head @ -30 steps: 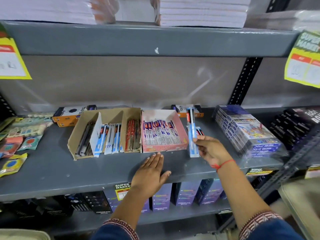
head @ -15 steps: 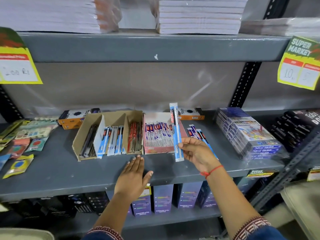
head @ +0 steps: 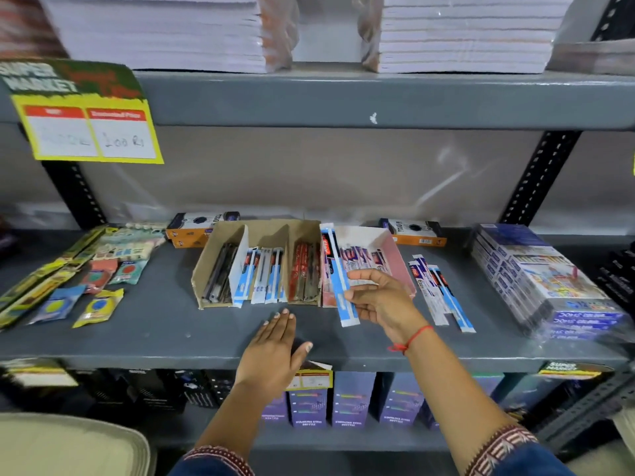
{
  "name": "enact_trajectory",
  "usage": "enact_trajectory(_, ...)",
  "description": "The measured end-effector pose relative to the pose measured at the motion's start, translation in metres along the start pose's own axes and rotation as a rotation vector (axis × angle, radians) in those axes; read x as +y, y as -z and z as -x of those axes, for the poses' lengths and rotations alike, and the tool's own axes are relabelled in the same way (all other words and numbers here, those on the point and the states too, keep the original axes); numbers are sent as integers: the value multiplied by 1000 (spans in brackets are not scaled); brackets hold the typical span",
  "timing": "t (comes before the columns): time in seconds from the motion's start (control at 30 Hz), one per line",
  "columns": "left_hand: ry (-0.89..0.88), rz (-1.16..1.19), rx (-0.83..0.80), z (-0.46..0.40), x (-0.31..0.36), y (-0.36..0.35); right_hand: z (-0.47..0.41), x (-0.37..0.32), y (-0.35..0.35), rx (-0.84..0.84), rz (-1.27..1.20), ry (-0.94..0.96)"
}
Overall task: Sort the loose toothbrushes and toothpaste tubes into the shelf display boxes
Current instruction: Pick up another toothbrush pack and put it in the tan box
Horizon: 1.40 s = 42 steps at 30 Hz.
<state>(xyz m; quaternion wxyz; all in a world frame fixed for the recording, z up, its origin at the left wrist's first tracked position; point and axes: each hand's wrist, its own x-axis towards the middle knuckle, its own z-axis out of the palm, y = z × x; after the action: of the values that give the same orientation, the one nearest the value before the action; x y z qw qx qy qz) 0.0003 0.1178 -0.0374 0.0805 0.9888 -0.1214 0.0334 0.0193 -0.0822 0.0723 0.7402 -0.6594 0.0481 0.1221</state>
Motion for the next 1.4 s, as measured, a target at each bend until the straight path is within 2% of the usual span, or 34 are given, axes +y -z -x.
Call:
enact_trajectory(0.2, 131, 56, 74, 18, -45, 12, -23, -7, -73, -35, 100, 19)
enact_trajectory(0.3, 200, 117, 122, 27, -65, 21, -42, -2, -103, 12, 171, 20)
enact_trajectory(0.5, 242, 86, 199, 34, -73, 28, -85, 16, -153, 142, 481, 60)
enact_trajectory(0.73, 211, 51, 182, 31, -76, 29, -114, 25, -169, 164, 836, 77)
enact_trajectory(1.0, 197, 35, 225, 29, -81, 25, -124, 25, -174, 81, 1202, 105)
enact_trajectory(1.1, 199, 40, 211, 30, -81, 23, -121, 24, -175, 55, 1208, 102)
enact_trajectory(1.33, 196, 77, 253, 30, -80, 20, -94, 15, -167, 95, 1029, 159)
enact_trajectory(1.4, 213, 91, 219, 28, -79, 19, -83, 12, -163, 100, 933, 197)
